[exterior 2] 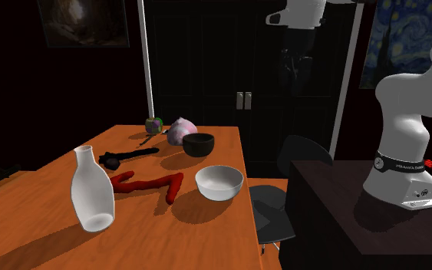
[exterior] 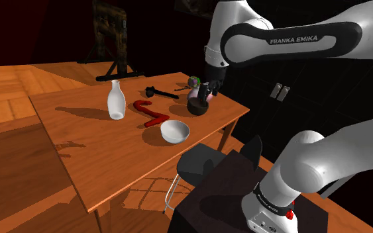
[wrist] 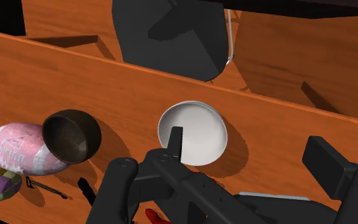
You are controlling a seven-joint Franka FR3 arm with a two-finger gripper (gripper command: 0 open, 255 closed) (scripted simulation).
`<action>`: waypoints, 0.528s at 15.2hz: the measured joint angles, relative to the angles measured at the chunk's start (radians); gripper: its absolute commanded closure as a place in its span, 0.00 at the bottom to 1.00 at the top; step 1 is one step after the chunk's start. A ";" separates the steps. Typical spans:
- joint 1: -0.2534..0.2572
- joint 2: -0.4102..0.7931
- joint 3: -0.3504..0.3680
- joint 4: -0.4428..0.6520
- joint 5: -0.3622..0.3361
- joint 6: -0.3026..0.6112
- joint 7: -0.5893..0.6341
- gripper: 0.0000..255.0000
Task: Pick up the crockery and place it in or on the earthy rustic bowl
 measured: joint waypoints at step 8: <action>-0.023 0.283 0.035 0.018 -0.057 0.237 0.085 0.00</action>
